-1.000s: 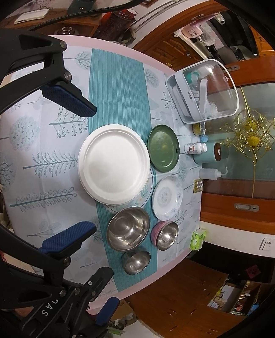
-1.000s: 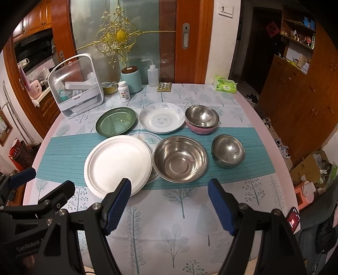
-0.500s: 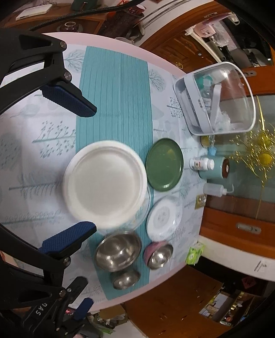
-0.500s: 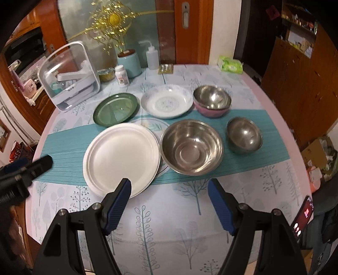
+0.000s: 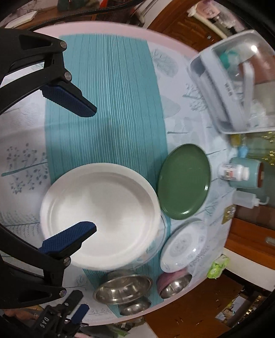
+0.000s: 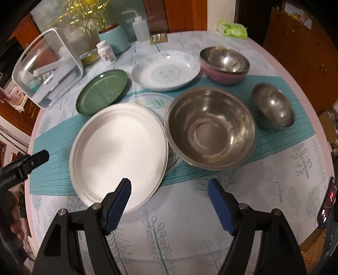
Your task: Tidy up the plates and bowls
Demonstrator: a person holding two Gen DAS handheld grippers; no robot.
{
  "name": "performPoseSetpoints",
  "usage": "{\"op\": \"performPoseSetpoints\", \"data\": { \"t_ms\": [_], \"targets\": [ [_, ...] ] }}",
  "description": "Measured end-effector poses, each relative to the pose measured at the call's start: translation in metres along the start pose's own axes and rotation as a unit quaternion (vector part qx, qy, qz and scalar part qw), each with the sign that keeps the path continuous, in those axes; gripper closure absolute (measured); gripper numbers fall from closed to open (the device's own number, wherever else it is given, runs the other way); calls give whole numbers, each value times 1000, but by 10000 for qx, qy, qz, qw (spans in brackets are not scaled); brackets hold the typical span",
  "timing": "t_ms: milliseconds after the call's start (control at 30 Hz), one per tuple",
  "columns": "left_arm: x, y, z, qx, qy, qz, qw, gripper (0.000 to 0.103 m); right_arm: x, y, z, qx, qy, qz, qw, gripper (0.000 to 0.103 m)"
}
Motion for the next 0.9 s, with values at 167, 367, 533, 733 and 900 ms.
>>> {"op": "performPoseSetpoints", "data": {
  "t_ms": [167,367,533,733,900],
  "targets": [
    [-8,3,-41,-398,-292,-27,9988,11,-4,-3,-24,-190,15,1,9998,30],
    [-9,3,-73,-729,-508,-88,9960,17,-1,2,-45,-256,50,-152,9995,35],
    [-5,6,-91,-919,-664,-138,9935,32,-1,6,-57,-325,102,-188,9992,41],
    [-2,8,-102,-1021,-792,-173,9915,39,-4,8,-68,-412,165,-176,9989,48],
    [-3,10,-104,-1011,-805,-272,9912,46,-8,10,-77,-505,240,-204,9982,58]
  ]
}}
Point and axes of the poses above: each gripper's, at about its wrist camera, not at the fingertips, and z roughly against the way its jaws point, x to its right, y to its top, the point moved 9 cm from there along -z, roughly the way its jaws point, and after that the axes turned 2 degrees about -z, right-handed, at the moved point
